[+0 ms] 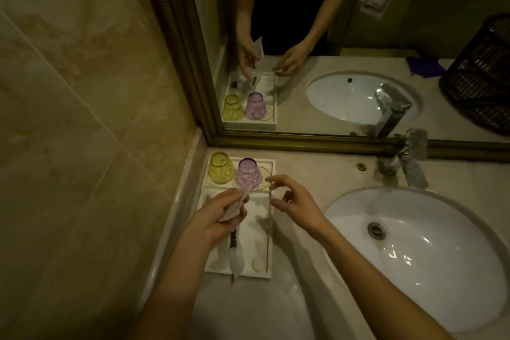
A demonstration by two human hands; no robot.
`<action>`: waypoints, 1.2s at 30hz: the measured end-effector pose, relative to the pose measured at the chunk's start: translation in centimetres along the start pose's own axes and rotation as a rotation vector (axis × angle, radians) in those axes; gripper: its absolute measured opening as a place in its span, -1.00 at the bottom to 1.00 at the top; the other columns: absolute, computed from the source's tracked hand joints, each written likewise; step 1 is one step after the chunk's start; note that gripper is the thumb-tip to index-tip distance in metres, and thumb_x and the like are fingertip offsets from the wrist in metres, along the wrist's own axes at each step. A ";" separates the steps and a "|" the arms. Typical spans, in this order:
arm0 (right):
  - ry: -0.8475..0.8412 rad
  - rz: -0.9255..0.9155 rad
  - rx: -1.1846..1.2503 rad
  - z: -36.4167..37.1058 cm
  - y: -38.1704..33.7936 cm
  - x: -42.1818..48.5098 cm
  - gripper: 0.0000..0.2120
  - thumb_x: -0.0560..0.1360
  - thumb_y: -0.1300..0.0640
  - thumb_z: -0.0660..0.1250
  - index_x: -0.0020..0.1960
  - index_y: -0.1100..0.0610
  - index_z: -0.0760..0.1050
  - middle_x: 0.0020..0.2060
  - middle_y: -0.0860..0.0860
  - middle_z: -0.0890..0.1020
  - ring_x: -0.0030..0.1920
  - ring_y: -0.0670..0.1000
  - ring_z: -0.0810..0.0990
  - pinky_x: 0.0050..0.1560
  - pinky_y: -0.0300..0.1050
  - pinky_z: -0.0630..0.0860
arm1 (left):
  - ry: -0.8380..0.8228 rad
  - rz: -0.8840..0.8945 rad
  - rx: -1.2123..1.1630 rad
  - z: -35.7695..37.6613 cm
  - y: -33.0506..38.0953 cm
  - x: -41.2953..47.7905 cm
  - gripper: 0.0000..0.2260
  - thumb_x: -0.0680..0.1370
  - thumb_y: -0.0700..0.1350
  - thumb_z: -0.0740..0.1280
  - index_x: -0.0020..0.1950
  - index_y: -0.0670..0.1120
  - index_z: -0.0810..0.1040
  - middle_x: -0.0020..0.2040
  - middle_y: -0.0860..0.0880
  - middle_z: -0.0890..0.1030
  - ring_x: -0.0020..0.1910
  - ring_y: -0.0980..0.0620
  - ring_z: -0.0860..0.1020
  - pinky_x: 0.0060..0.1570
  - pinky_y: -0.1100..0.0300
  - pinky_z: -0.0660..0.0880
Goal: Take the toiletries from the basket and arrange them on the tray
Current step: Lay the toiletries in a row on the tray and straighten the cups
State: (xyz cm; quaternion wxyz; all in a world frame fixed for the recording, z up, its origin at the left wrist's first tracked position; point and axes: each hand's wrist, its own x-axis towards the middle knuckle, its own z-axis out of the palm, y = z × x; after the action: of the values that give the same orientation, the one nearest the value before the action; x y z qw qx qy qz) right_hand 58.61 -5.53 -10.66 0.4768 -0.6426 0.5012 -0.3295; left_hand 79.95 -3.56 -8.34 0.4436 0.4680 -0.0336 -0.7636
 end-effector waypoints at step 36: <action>-0.121 -0.311 -1.114 3.5 4.8 5.8 -0.69 0.47 0.23 0.40 0.21 0.09 0.59 0.11 0.10 0.64 0.07 0.15 0.61 0.06 0.02 0.48 | 0.133 0.601 2.126 -4.8 -11.7 2.7 -0.40 0.64 0.10 0.11 0.61 -0.09 0.04 0.63 -0.06 0.12 0.59 -0.01 0.10 0.56 0.06 -0.11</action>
State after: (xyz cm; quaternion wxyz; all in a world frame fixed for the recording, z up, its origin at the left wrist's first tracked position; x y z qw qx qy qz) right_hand 61.78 -10.34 -16.67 0.0407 -0.8803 0.4706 -0.0448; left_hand 75.53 3.31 -18.32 -0.0164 0.6233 -0.7608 -0.1801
